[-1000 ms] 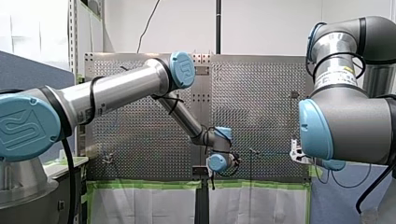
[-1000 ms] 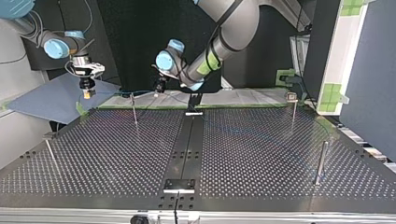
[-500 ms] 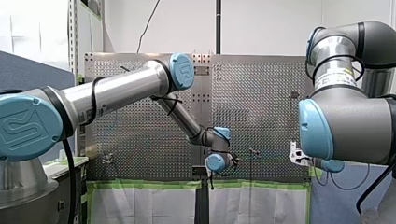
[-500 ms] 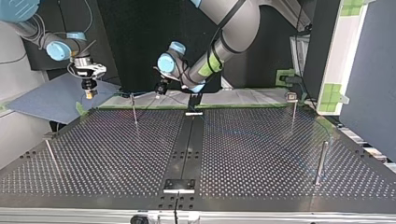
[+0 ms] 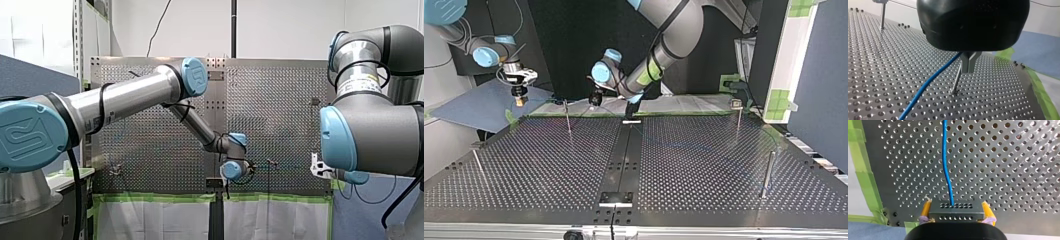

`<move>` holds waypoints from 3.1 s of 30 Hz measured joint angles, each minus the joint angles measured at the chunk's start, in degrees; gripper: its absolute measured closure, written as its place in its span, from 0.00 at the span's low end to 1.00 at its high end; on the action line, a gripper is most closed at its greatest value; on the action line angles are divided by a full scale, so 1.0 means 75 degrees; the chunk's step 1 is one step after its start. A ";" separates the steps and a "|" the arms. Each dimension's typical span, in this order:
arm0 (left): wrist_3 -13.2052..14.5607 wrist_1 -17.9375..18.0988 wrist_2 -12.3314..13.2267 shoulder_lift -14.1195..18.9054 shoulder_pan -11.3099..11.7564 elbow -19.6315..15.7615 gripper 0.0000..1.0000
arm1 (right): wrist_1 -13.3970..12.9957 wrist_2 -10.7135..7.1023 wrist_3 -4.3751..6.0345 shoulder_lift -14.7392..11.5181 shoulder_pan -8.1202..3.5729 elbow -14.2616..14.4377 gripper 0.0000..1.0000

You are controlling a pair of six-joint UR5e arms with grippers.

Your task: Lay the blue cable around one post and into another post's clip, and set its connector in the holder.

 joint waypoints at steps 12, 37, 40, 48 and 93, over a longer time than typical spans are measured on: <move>0.0005 -0.0073 0.0060 0.0000 0.0122 0.0126 0.98 | 0.0074 0.0000 -0.0001 0.0000 -0.0001 -0.0197 1.00; 0.0041 -0.0133 0.0085 -0.0009 0.0195 0.0196 0.81 | -0.0079 -0.0013 -0.0002 0.0032 -0.0024 -0.0432 1.00; 0.0118 -0.0188 0.0087 -0.0004 0.0166 0.0192 0.58 | -0.0072 -0.0019 -0.0003 0.0033 -0.0024 -0.0435 1.00; 0.0430 -0.0622 0.0160 0.0009 0.0067 0.0188 0.00 | -0.0047 -0.0022 0.0001 0.0035 -0.0026 -0.0434 1.00; 0.1920 -0.1019 0.0314 0.0868 -0.0505 -0.1051 0.00 | 0.0078 -0.0152 0.0042 0.0035 -0.0024 -0.0435 1.00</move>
